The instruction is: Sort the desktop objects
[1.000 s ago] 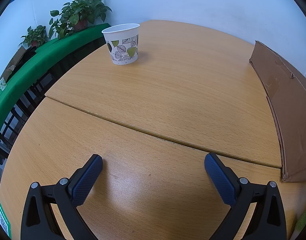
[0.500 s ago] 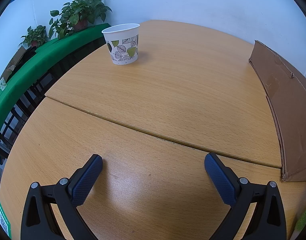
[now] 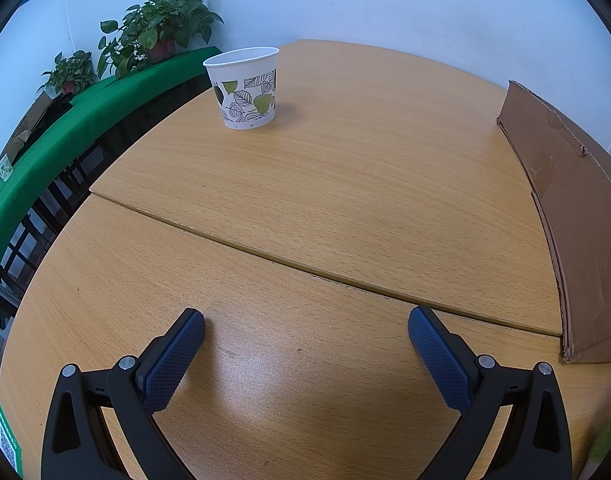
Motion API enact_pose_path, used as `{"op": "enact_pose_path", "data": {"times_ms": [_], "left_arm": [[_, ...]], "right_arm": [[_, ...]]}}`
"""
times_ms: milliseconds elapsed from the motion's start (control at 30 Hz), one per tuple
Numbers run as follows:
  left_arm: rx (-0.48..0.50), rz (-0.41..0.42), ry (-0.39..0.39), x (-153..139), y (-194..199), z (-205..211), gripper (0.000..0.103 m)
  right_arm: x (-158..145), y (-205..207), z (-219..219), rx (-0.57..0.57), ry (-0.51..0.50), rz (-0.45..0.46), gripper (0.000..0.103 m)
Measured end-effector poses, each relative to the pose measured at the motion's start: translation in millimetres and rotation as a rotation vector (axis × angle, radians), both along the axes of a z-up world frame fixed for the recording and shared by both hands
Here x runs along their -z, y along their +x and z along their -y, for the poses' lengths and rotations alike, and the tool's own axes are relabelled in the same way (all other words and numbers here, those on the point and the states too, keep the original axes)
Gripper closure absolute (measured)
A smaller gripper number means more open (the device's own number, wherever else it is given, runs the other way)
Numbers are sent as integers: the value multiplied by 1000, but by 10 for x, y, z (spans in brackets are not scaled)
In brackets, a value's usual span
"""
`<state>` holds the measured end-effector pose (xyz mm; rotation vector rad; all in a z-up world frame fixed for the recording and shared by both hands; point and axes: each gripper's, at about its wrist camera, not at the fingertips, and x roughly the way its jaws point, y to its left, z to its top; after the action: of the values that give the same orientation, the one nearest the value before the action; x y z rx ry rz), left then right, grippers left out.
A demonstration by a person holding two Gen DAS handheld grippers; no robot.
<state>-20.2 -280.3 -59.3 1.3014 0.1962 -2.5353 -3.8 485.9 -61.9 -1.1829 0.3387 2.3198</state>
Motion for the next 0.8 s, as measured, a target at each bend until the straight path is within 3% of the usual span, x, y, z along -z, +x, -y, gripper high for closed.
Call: {"op": "enact_pose_path", "data": {"times_ms": [467, 633, 800], "left_arm": [[1, -1, 2, 0, 1, 2, 0], [1, 0, 1, -5, 2, 0, 0], [2, 0, 1, -5, 2, 2, 0]], "right_arm": [[0, 3, 1, -4, 0, 0, 0], [-22, 186, 168, -119, 1, 29, 1], [-68, 536, 189, -148, -44, 79, 0]]}}
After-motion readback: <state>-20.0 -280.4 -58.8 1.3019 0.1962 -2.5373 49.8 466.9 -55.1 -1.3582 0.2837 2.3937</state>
